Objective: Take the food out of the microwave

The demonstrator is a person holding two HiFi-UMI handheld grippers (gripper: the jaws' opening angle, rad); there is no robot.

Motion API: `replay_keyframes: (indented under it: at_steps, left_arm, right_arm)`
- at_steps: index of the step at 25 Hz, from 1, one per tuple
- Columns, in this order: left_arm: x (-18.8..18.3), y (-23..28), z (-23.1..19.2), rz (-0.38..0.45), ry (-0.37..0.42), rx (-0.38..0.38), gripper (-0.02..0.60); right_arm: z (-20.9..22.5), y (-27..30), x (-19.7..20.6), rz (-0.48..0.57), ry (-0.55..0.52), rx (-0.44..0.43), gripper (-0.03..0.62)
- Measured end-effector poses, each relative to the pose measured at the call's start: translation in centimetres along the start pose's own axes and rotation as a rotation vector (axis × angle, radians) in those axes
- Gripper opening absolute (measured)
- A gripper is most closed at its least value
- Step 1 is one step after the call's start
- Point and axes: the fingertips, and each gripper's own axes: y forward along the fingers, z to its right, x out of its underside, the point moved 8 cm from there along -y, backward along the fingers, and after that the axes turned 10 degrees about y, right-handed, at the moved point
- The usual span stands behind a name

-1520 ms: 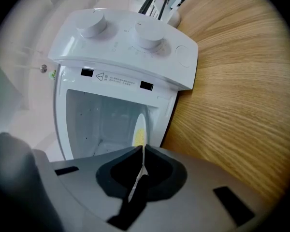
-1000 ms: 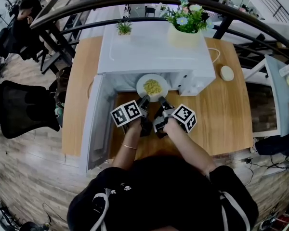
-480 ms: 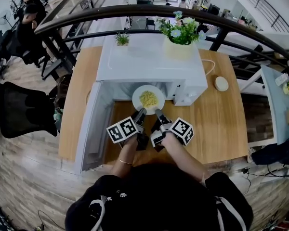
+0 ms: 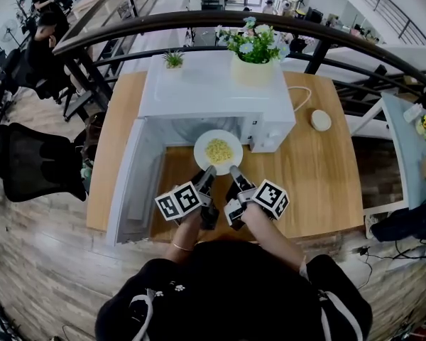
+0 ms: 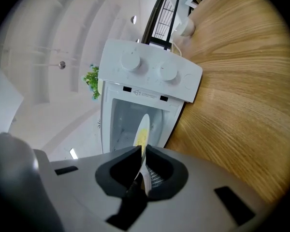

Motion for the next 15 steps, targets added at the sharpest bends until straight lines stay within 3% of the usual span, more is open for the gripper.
replay_keyframes:
  at_steps: [15]
  left_arm:
    - [1.6, -3.0, 3.3, 0.009, 0.060, 0.050, 0.087]
  right_arm:
    - [-1.0, -4.1, 0.4, -0.046, -0.004, -0.053, 0.034]
